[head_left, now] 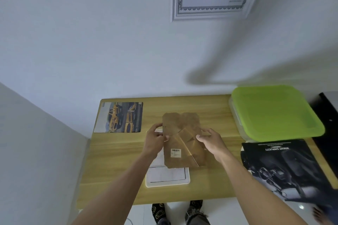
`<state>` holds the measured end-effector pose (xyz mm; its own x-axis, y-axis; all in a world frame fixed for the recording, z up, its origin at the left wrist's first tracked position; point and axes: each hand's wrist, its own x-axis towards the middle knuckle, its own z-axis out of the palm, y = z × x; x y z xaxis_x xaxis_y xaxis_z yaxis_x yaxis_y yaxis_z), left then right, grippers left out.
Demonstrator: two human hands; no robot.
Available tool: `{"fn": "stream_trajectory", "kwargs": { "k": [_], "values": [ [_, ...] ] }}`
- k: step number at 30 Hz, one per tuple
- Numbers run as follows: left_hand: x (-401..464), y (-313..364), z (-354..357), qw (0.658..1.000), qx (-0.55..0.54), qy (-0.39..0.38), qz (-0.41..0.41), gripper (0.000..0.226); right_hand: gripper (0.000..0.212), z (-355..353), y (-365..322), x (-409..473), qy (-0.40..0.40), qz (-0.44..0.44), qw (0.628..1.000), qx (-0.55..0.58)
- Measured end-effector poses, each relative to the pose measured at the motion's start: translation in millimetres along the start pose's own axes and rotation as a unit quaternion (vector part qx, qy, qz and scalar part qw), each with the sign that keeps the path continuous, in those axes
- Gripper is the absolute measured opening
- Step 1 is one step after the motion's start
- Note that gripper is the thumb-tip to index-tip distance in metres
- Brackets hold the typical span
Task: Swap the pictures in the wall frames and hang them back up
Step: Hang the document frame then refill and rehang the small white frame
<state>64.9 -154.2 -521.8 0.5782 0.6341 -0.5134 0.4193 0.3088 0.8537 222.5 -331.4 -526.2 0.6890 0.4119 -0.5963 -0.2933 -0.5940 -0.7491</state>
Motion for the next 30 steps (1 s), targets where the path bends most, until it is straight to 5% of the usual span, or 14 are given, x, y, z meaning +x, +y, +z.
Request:
{"fn": "stream_trajectory", "kwargs": {
  "k": [6,10,17,22,30],
  "values": [
    [11.7,5.9,66.2,0.996,0.087,-0.008,0.014,0.05,0.041,-51.6,24.4,5.1,0.059,-0.009,0.998,-0.015],
    [14.5,0.4,104.3,0.962,0.257,-0.081,0.047,0.074,0.045,-76.5,31.3,21.6,0.105,-0.006,0.994,-0.025],
    [28.0,2.1,151.1,0.912,0.403,-0.054,0.044,0.07,0.065,-81.3,40.0,52.7,0.067,-0.052,0.973,-0.214],
    [31.4,-3.3,175.8,0.886,0.455,-0.065,0.052,0.089,0.028,-83.9,46.8,68.2,0.086,-0.123,0.929,-0.339],
    [22.0,-17.9,193.1,0.845,0.53,-0.045,0.06,0.081,0.034,-82.3,66.1,73.0,0.1,-0.191,0.886,-0.41]
  ]
}}
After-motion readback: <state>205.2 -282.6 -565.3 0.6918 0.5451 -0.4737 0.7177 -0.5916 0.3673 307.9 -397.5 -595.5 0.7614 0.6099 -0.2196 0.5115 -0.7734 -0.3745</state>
